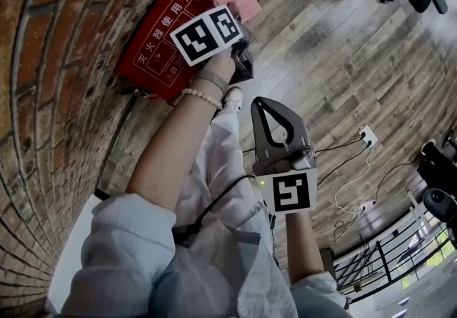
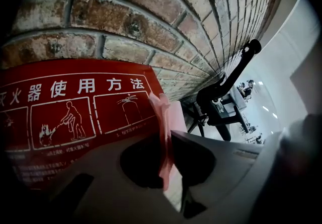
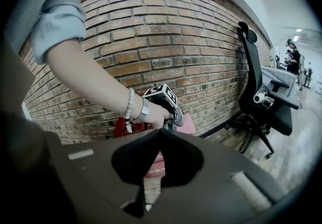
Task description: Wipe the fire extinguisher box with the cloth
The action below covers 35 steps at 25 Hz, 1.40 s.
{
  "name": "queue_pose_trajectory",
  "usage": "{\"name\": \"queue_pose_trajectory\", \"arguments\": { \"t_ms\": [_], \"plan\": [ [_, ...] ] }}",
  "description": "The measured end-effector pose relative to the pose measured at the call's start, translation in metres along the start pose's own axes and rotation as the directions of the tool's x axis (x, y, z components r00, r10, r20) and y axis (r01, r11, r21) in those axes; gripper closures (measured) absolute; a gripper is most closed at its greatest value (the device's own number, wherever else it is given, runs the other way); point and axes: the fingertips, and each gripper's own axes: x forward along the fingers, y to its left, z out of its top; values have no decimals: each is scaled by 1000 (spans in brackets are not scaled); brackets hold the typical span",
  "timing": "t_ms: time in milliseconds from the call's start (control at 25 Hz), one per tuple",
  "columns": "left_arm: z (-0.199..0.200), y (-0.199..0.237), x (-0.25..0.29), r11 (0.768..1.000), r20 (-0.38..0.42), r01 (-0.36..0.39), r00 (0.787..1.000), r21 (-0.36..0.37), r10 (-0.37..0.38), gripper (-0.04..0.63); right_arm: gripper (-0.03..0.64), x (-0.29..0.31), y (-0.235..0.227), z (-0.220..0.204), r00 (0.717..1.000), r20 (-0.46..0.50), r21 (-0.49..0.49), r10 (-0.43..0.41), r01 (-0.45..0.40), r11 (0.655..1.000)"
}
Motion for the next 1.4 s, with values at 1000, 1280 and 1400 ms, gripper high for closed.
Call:
{"name": "queue_pose_trajectory", "arguments": {
  "t_ms": [1000, 1280, 1400],
  "plan": [
    [-5, 49, -42, 997, -3, -57, 998, -45, 57, 583, 611, 5, 38, 8, 999, -18, -50, 31, -32, 998],
    [-10, 70, -60, 995, -3, -81, 997, -56, 81, 583, 611, 10, 53, 13, 999, -15, -68, 52, -53, 996],
    [-12, 80, -69, 994, -2, -92, 996, -62, 92, 583, 611, 12, 61, 17, 998, -12, -81, 61, -61, 995]
  ]
}}
